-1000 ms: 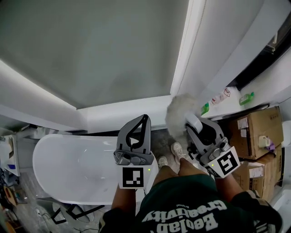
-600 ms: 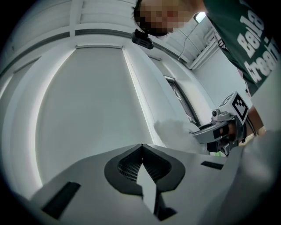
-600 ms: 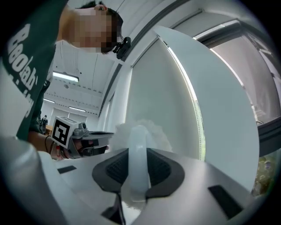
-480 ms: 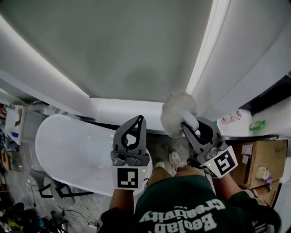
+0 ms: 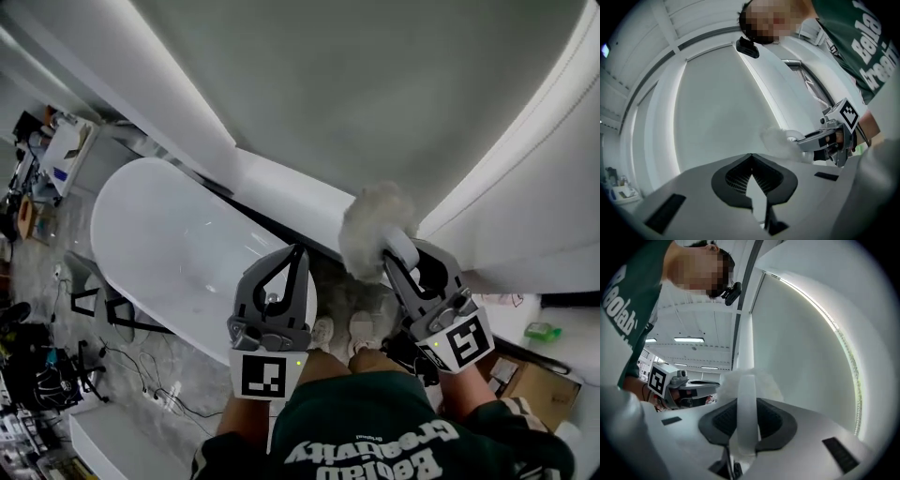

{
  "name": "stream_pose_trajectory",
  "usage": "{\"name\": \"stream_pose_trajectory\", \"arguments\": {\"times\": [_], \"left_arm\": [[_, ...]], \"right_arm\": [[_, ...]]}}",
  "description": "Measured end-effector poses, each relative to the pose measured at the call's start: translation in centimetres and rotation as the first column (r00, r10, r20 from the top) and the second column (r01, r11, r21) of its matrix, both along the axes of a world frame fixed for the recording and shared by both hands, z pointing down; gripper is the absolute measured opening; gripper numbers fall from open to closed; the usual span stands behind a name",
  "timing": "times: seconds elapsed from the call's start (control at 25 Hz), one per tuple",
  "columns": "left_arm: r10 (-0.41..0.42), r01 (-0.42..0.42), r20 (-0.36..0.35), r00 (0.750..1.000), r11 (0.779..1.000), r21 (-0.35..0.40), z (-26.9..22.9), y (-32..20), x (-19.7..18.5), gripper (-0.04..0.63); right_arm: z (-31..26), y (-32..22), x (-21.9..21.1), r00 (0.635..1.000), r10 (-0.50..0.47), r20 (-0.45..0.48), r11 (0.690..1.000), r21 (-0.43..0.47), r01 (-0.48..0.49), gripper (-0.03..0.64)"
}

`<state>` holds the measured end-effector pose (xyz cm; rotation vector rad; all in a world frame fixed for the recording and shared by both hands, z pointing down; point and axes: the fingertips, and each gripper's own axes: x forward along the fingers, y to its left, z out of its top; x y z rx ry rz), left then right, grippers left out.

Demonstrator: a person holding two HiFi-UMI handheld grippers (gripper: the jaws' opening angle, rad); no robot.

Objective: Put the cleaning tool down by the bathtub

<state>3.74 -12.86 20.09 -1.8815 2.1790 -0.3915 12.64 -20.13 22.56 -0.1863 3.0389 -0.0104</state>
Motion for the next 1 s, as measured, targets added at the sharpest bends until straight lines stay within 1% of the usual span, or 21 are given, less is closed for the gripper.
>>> {"name": "stream_pose_trajectory", "arguments": {"times": [0.08, 0.28, 0.44, 0.56, 0.72, 0.88, 1.0], "left_arm": [[-0.044, 0.044, 0.019, 0.999, 0.999, -0.002, 0.1, 1.1, -0.9, 0.006], [-0.104, 0.104, 0.032, 0.994, 0.995, 0.004, 0.0, 3.9, -3.7, 0.006], [-0.158, 0.158, 0.006, 0.987, 0.987, 0.037, 0.5, 5.7, -6.8, 0.005], [-0.186, 0.186, -0.004, 0.983, 0.981, 0.053, 1.5, 6.7, -9.1, 0.006], [-0.18, 0.182, -0.039, 0.983, 0.981, 0.071, 3.0, 7.7, -11.7, 0.006], [-0.157, 0.161, -0.048, 0.986, 0.984, 0.082, 5.0, 8.5, -14.5, 0.006], [-0.161, 0.166, -0.056, 0.985, 0.98, 0.108, 6.6, 9.2, -16.7, 0.006]], "right_arm": [[0.4, 0.3, -1.3, 0.999, -0.033, -0.003, 0.999, 0.004, 0.033, 0.097], [0.7, 2.2, -4.6, 0.995, -0.095, -0.013, 0.995, 0.022, 0.096, 0.097], [1.7, 4.2, -7.6, 0.99, -0.125, -0.059, 0.989, 0.075, 0.13, 0.097], [3.3, 5.2, -9.8, 0.989, -0.115, -0.092, 0.989, 0.082, 0.123, 0.097], [4.8, 6.2, -12.9, 0.989, -0.091, -0.118, 0.991, 0.09, 0.102, 0.097], [6.6, 7.1, -16.1, 0.986, -0.073, -0.146, 0.991, 0.103, 0.089, 0.097], [8.6, 7.4, -18.3, 0.984, -0.059, -0.17, 0.991, 0.106, 0.078, 0.097]]}}
